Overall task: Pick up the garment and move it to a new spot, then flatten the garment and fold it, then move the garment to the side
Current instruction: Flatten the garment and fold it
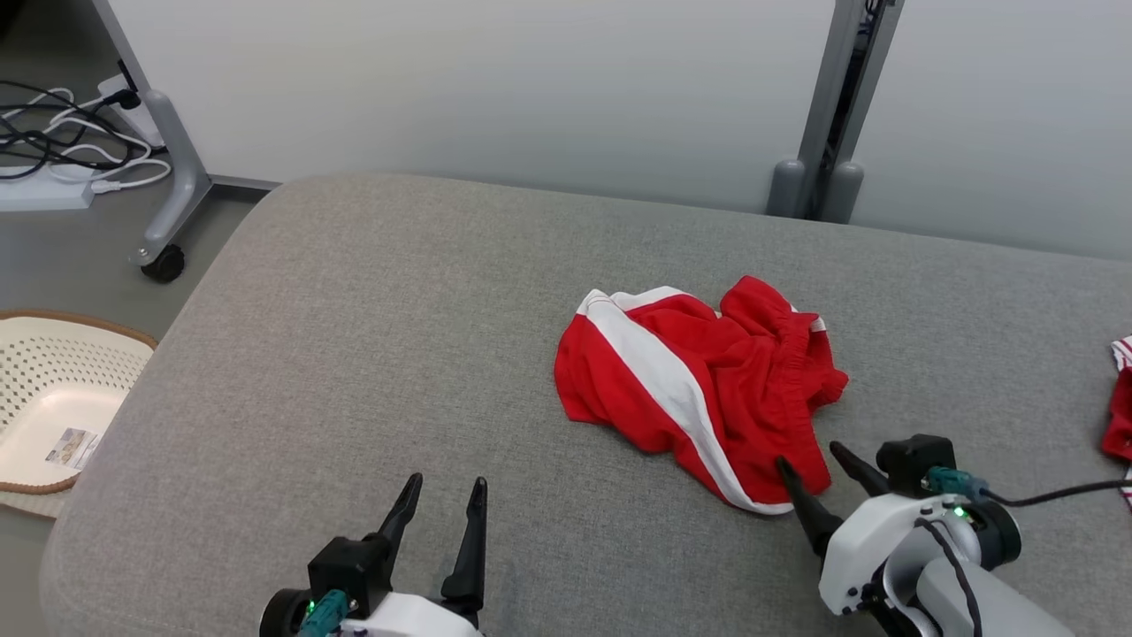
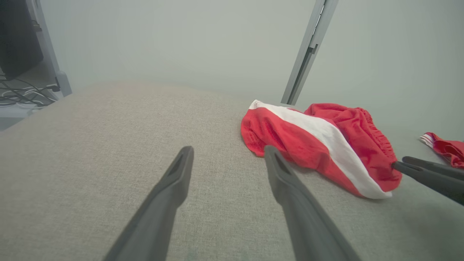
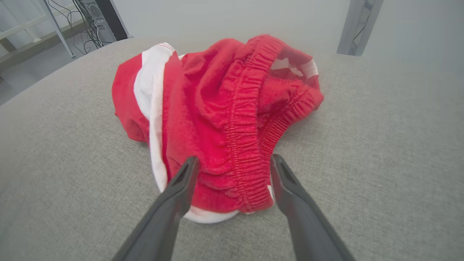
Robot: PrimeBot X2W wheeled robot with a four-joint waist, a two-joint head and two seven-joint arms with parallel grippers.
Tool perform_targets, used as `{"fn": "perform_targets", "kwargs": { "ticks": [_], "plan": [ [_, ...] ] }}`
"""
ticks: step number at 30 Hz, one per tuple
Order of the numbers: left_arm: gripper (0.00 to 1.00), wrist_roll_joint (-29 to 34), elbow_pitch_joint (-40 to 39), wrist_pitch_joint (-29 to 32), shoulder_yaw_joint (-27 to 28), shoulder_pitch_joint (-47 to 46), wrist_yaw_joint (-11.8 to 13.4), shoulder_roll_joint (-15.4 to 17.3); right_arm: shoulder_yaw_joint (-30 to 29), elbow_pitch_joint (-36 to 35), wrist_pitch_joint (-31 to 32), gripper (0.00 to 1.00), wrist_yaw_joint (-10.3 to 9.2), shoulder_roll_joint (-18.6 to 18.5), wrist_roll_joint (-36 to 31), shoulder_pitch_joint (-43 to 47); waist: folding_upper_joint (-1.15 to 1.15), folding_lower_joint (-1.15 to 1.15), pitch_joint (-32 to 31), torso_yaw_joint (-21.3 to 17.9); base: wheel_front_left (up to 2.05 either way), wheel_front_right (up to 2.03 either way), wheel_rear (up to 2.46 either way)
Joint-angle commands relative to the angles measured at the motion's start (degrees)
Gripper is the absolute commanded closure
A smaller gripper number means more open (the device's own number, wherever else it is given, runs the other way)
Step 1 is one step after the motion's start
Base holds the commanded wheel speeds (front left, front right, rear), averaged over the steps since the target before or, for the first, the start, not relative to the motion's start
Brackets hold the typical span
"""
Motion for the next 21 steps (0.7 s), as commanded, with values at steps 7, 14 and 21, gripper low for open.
{"fn": "perform_targets", "kwargs": {
  "ticks": [7,14,21],
  "plan": [
    [0.0,-0.21,-0.54,-0.23,-1.08,-1.92,0.63,0.2,1.67,4.18,-0.03,0.66,-0.01,-0.56,0.8,-4.44,0.0,0.0,2.04,1.15,0.0,0.0,0.0],
    [0.0,-0.17,-0.76,-0.24,-0.83,-2.68,1.31,0.2,0.26,4.02,-0.03,1.0,-0.01,-1.95,0.39,-6.17,0.0,0.0,2.81,0.03,0.0,0.0,0.0],
    [0.0,0.05,-0.65,-0.23,-0.35,-2.18,1.1,0.2,-7.09,-1.09,-0.03,1.0,-0.01,-5.19,-2.55,-3.11,0.0,0.0,2.39,-2.77,0.0,0.0,0.0]
  ]
}}
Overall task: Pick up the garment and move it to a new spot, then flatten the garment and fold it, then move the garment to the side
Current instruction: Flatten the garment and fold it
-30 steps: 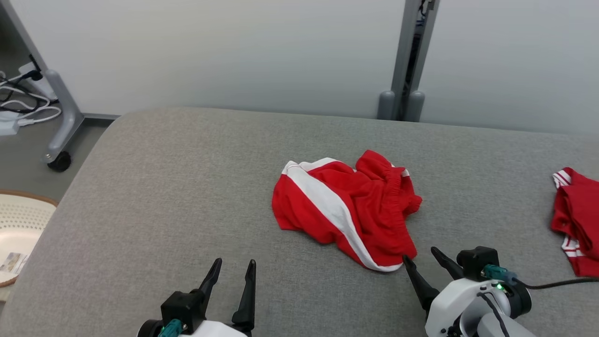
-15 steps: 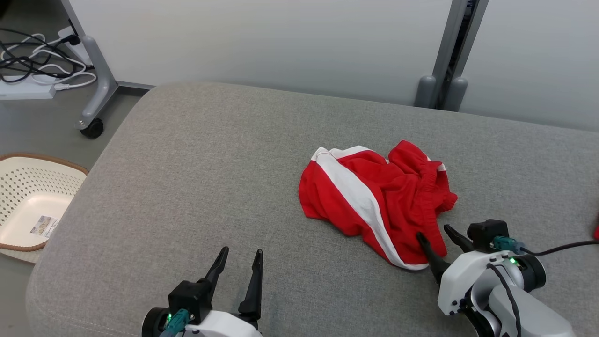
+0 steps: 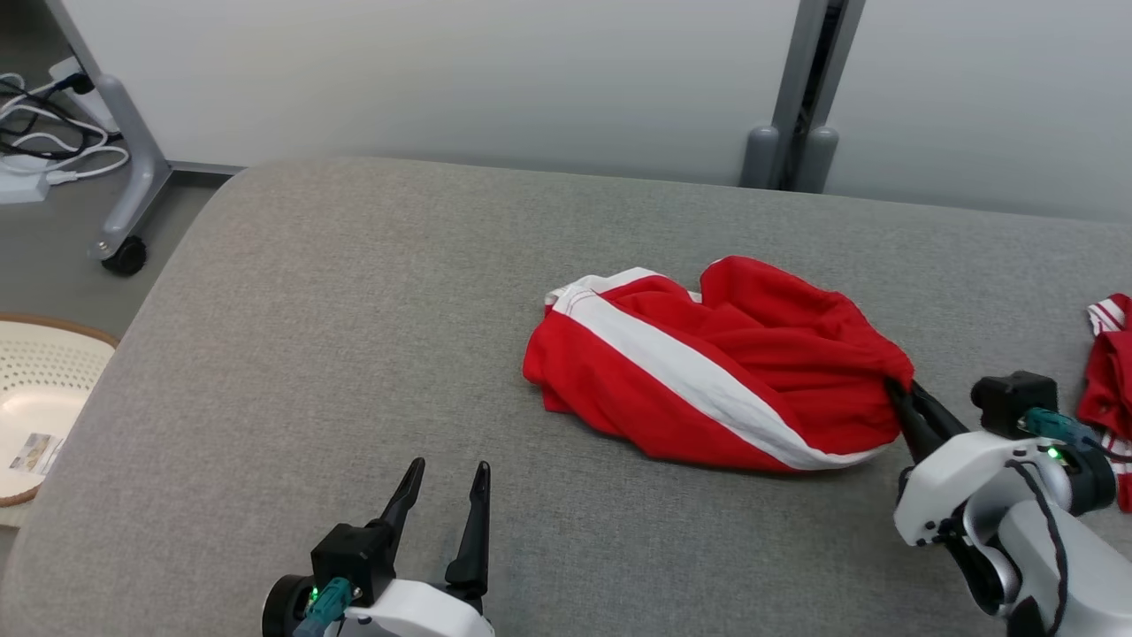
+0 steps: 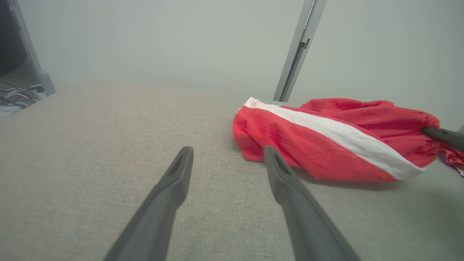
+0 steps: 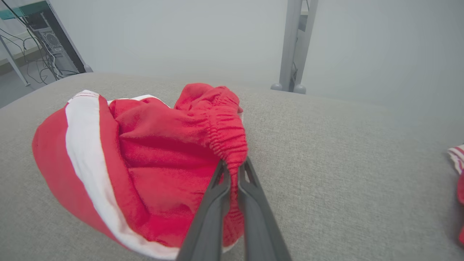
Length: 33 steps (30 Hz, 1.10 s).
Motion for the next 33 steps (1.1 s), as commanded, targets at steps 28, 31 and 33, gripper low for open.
{"fn": "perform_targets", "kwargs": {
  "ticks": [28,31,33],
  "plan": [
    [0.0,-0.49,0.59,-0.23,-3.95,-3.91,-0.75,0.2,-19.11,15.73,-0.03,0.0,-0.01,0.47,-14.25,-11.44,0.0,0.0,2.52,4.04,0.0,0.0,0.0],
    [0.0,-0.57,0.3,-0.23,-3.57,-3.58,-0.14,0.21,-22.03,15.27,-0.03,0.0,-0.01,0.85,-16.7,-11.57,0.0,0.0,3.14,3.21,0.0,0.0,0.0],
    [0.0,-0.51,0.33,-0.23,-3.28,-3.45,0.13,0.21,-23.87,14.4,-0.03,0.0,-0.01,1.17,-18.4,-10.04,0.0,0.0,3.23,2.07,0.0,0.0,0.0]
  ]
}}
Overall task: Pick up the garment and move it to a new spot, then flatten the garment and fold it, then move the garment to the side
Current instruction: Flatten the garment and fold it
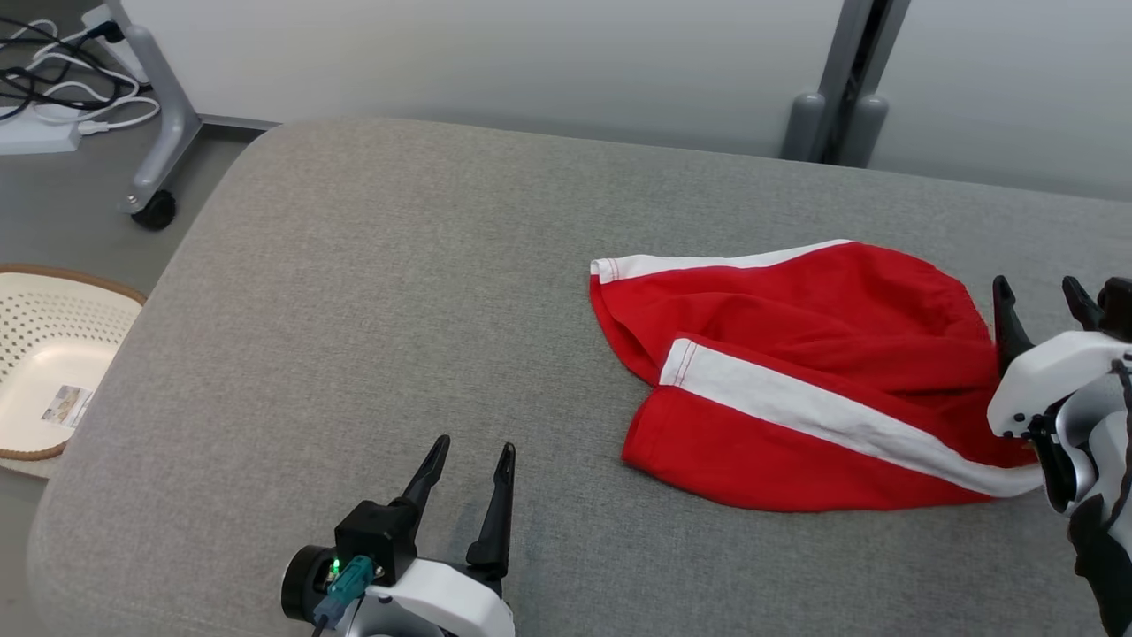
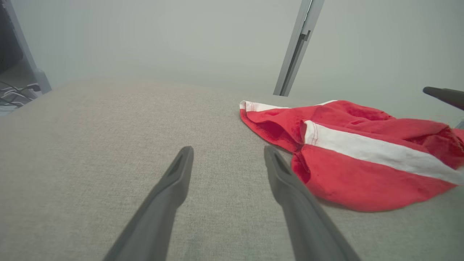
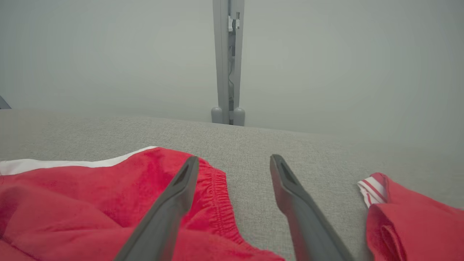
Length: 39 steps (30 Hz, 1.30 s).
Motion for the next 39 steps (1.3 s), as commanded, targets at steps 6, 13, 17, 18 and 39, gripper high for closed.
{"fn": "perform_targets", "kwargs": {
  "ticks": [6,13,17,18,39],
  "plan": [
    [0.0,-0.12,-0.26,-0.22,1.45,0.33,0.47,0.21,-6.12,-8.15,-0.04,0.0,-0.01,2.12,-5.5,8.73,0.0,0.0,-0.89,-6.09,0.0,0.0,0.0],
    [0.0,0.53,-0.19,-0.22,1.95,0.46,0.09,0.21,-9.53,-19.3,-0.04,0.0,-0.01,5.59,-7.96,20.75,0.0,0.0,-2.17,-11.33,0.0,0.0,0.0],
    [0.0,0.69,0.21,-0.22,2.55,0.82,-0.03,0.23,-9.56,-24.63,-0.04,0.0,-0.01,8.1,-8.38,26.98,0.0,0.0,-3.07,-13.27,0.0,0.0,0.0],
    [0.0,0.61,0.26,-0.22,2.64,0.8,-0.11,0.23,-9.54,-25.77,-0.04,0.0,-0.01,8.7,-8.29,28.36,0.0,0.0,-3.27,-13.61,0.0,0.0,0.0],
    [0.0,-9.79,19.6,8.9,-0.53,-16.67,-3.61,0.21,-8.23,-30.2,-0.04,0.0,-0.01,10.83,-8.99,32.78,0.0,0.0,-4.08,-18.52,0.0,0.0,0.0]
  ]
}}
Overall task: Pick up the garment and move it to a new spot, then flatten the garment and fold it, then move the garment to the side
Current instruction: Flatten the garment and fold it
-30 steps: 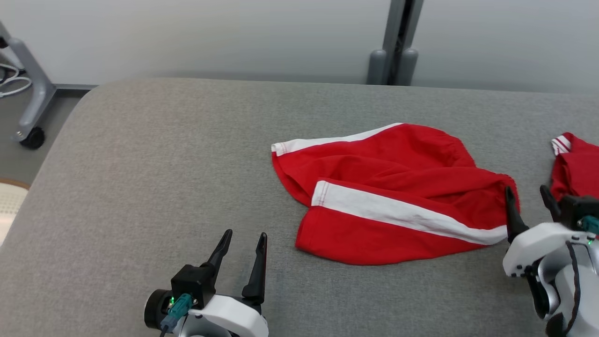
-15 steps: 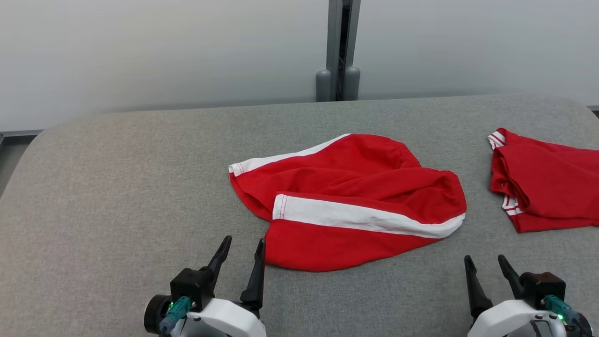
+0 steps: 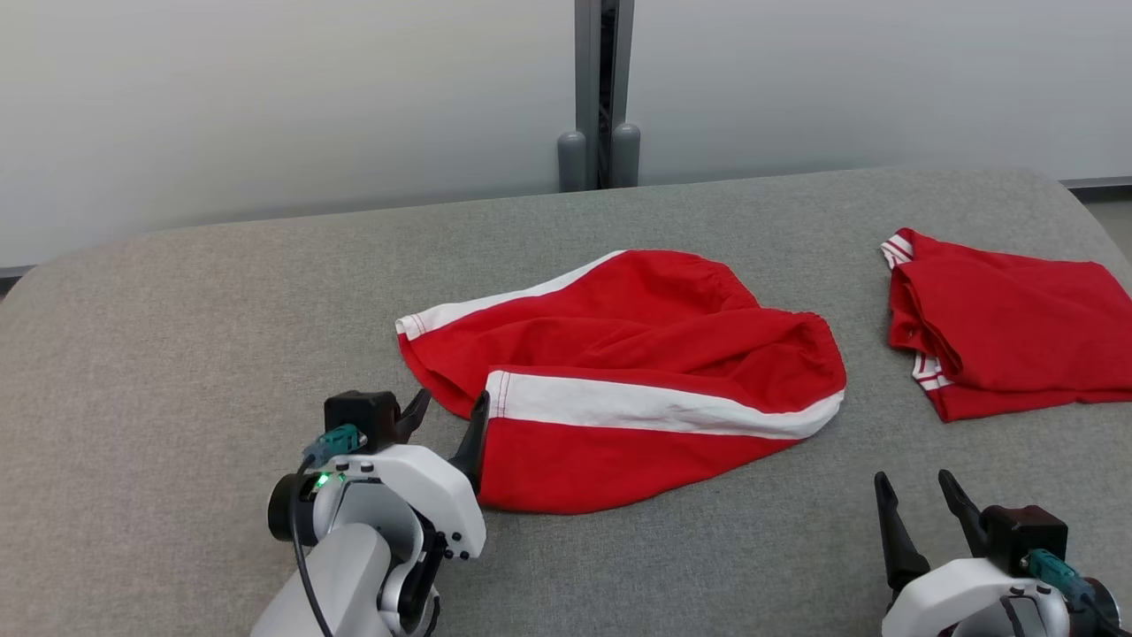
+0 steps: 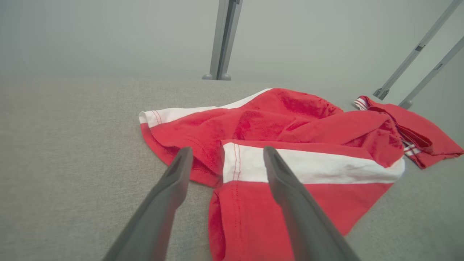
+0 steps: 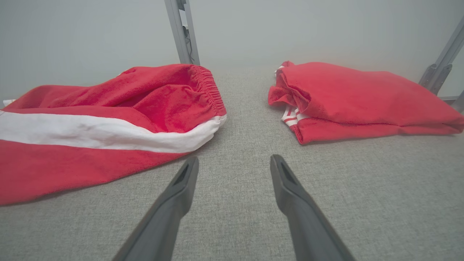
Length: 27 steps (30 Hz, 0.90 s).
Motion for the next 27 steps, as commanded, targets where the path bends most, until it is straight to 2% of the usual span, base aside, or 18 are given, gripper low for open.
{"fn": "perform_targets", "kwargs": {
  "ticks": [1,6,13,15,16,19,24,25,26,27],
  "plan": [
    [0.0,-1.15,1.51,1.11,-0.38,-1.68,0.58,0.22,0.03,0.05,-0.03,0.0,-0.01,-0.36,-0.43,-0.88,0.0,0.0,0.5,-0.61,0.0,0.0,0.0],
    [0.0,-4.58,6.72,5.62,-3.51,-6.75,0.13,0.25,0.55,-0.28,-0.02,0.0,-0.01,-0.25,-0.34,-1.9,0.0,0.0,2.07,-2.2,0.0,0.0,0.0],
    [0.0,-7.17,11.66,6.42,-7.41,-11.29,1.4,0.25,1.14,-0.78,-0.02,0.0,-0.01,-0.57,0.11,-2.85,0.0,0.0,3.9,-3.64,0.0,0.0,0.0],
    [0.04,-7.53,12.34,6.47,-7.86,-11.75,1.7,0.24,1.21,-0.82,-0.02,0.0,-0.01,-0.59,0.1,-2.99,0.0,0.0,4.01,-3.81,0.0,0.0,0.0],
    [0.09,-7.85,12.92,6.54,-8.32,-12.1,2.03,0.25,1.27,-0.89,-0.02,0.0,-0.01,-0.56,-0.01,-3.07,0.0,0.0,4.07,-3.95,0.0,0.0,0.0],
    [0.1,-8.91,14.56,6.06,-9.55,-12.84,2.47,0.25,1.63,-1.1,-0.02,0.0,-0.01,-0.58,-0.13,-3.27,0.0,0.0,4.11,-4.36,0.0,0.0,0.0],
    [0.29,-10.63,16.97,5.14,-11.43,-13.65,2.67,0.25,3.31,-2.0,-0.02,0.0,-0.01,-0.47,-0.09,-3.16,0.0,0.0,3.66,-4.94,0.0,0.0,0.0],
    [0.37,-10.98,17.48,5.01,-11.77,-13.79,2.71,0.23,3.85,-2.22,-0.02,0.0,-0.01,-0.61,0.1,-3.14,0.0,0.0,3.59,-5.02,0.0,0.0,0.0],
    [0.51,-11.35,17.93,4.96,-12.1,-13.89,2.74,0.25,4.49,-2.62,-0.02,0.0,-0.01,-0.79,0.28,-3.07,0.0,0.0,3.56,-5.07,0.0,0.0,0.0],
    [0.56,-11.71,18.28,4.76,-12.46,-13.92,2.73,0.25,5.09,-3.16,-0.02,0.0,-0.01,-0.84,0.35,-2.91,0.0,0.0,3.54,-5.11,0.0,0.0,0.0]
  ]
}}
